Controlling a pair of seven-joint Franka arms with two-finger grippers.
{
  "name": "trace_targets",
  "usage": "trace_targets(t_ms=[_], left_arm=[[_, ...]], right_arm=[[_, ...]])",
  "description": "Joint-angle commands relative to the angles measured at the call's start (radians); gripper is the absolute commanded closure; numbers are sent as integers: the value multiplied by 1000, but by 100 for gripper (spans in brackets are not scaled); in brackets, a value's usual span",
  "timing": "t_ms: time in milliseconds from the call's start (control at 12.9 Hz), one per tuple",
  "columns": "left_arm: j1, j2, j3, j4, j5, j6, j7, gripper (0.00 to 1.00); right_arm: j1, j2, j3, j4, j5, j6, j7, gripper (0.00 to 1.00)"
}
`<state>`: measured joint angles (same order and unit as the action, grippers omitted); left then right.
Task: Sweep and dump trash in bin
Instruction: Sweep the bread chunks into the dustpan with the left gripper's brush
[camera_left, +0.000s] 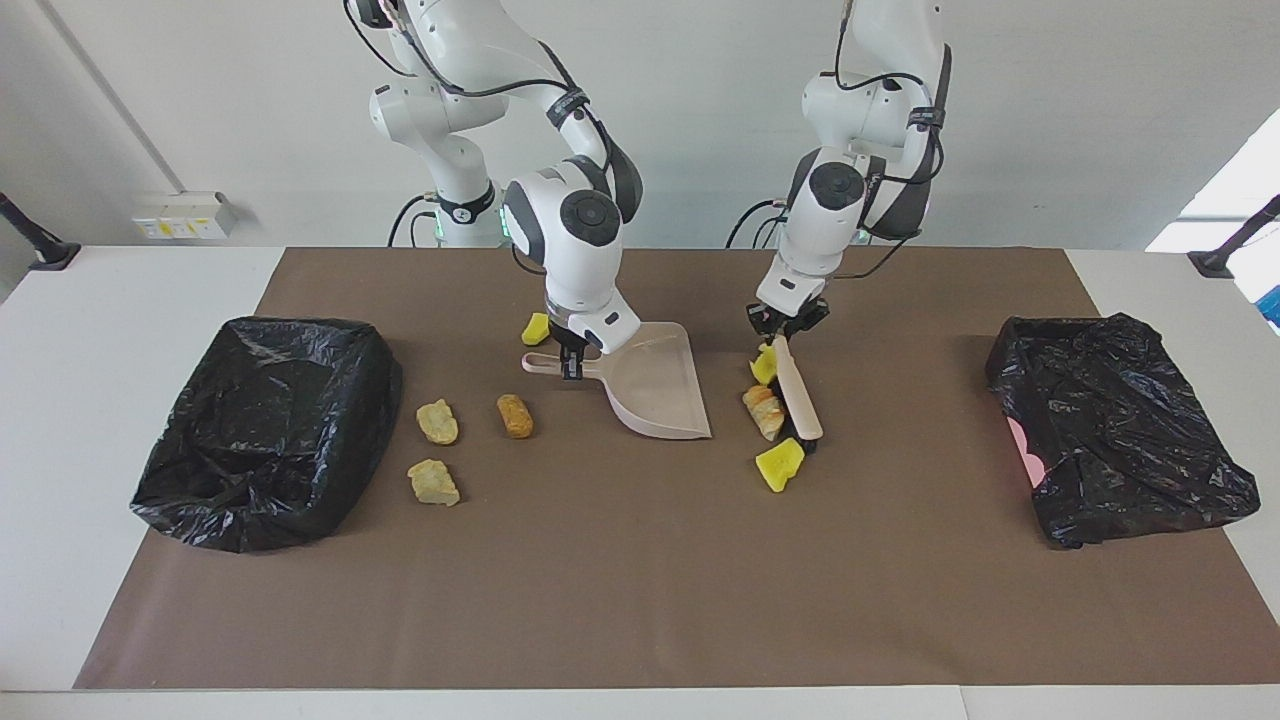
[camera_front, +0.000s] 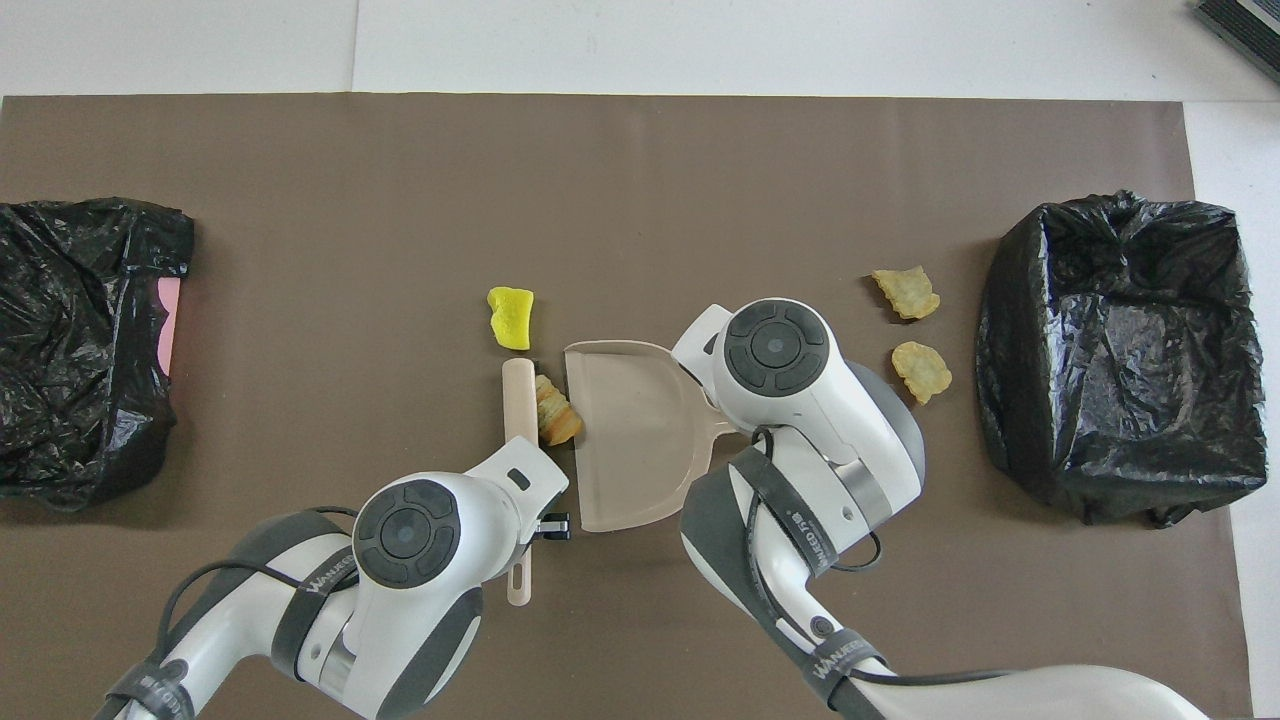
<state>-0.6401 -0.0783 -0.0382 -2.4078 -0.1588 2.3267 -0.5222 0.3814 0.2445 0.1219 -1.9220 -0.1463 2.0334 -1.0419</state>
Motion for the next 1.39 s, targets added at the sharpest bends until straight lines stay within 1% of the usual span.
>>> trace_targets(t_ms=[0, 155, 309, 464, 541, 618, 773, 1005, 1159, 1314], left_arm=[[-80, 0, 12, 27, -62, 35, 10, 100], [-95, 5, 12, 50, -70, 36, -2, 100], [-82, -29, 15, 70, -76, -13, -53, 100], [-64, -60, 27, 91, -70, -201, -228, 100], [-35, -73, 26, 87, -67, -277, -321, 100], [-17, -86, 26, 79, -67, -326, -406, 100], [-12, -112, 26, 44, -65, -339, -502, 100], [-38, -204, 14, -81, -64, -334, -637, 100], [-94, -187, 14, -116, -64, -305, -697, 100], [-111, -163, 14, -119, -65, -216, -725, 100]], right_arm=[[-4, -1, 7, -11, -21, 30, 45, 100], [-4, -1, 7, -12, -21, 25, 45, 100], [-4, -1, 7, -11, -21, 18, 45, 100], [-4, -2, 7, -12, -21, 11, 45, 100], [-4, -4, 7, -12, -21, 8, 45, 100], [-4, -4, 7, -12, -21, 5, 45, 100], [-4, -4, 7, -12, -21, 4, 45, 100], [-4, -4, 7, -12, -21, 4, 45, 100], [-4, -4, 7, -12, -21, 4, 45, 100], [-4, -4, 7, -12, -21, 4, 45, 100]])
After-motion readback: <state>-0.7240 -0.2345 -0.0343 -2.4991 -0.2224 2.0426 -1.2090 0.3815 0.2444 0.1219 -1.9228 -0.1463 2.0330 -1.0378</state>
